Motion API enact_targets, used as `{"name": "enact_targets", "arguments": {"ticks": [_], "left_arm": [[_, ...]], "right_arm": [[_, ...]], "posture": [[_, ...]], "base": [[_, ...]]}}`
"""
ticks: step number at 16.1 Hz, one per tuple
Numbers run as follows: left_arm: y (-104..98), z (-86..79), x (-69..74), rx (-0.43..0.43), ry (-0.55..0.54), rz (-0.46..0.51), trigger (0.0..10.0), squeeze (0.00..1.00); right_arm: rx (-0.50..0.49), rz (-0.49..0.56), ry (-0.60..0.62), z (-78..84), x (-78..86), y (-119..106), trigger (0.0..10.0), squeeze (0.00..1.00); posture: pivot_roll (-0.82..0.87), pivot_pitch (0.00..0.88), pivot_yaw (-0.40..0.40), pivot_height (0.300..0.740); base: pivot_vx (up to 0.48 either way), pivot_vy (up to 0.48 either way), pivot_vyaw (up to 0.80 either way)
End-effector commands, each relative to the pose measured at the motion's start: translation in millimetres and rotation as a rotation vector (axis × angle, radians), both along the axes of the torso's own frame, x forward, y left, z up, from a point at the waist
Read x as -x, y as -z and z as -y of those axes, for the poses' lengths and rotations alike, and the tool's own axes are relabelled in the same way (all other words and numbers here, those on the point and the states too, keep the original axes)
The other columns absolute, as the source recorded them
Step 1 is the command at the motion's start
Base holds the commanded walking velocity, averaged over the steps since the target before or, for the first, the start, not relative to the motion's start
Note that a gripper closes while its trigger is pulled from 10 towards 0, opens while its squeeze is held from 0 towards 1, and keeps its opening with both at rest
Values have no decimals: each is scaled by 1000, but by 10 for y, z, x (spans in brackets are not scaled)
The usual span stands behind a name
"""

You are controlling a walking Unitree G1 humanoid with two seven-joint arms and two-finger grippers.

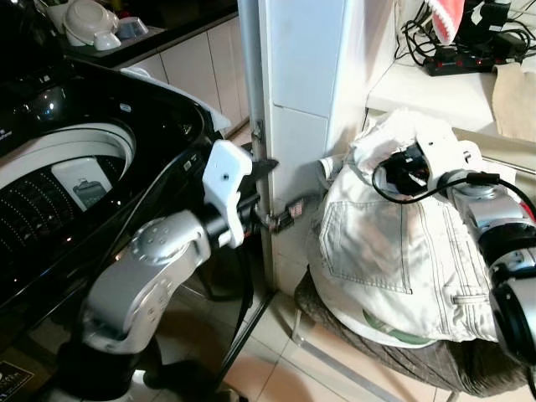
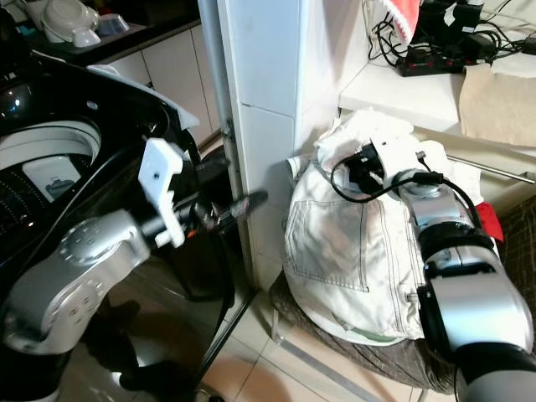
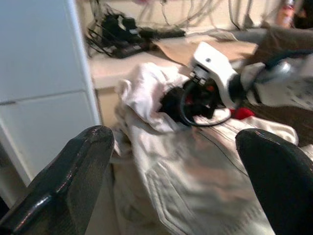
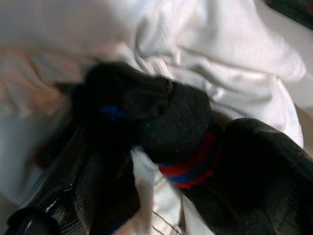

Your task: Clothes washing

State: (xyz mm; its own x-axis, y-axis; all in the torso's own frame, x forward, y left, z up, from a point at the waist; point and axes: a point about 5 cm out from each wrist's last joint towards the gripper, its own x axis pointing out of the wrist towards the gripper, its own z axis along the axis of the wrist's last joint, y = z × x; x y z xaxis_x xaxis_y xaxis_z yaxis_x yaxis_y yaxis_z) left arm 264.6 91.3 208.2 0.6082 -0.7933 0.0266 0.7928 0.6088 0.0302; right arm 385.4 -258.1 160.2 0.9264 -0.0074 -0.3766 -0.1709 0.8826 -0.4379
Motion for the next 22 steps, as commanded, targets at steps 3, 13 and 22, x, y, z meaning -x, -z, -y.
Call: {"name": "enact_targets", "arguments": {"ticks": [3, 13, 22], "left_arm": [[-21, 35, 120, -2, 91, -22, 10000, 0], [-28, 92, 144, 3, 130, -23, 10000, 0], [-16, 104, 139, -6, 134, -22, 10000, 0]], "right_arm": [[3, -35, -2, 49, 20, 25, 10000, 0], [28, -44, -4, 67, 25, 34, 0, 0], [36, -30, 22, 109, 30, 22, 0, 0]], "posture": [[28, 61, 95, 740], [18, 46, 92, 740], [17, 31, 88, 740]], "base": [[0, 0, 0], [0, 0, 0], [0, 0, 0]]}}
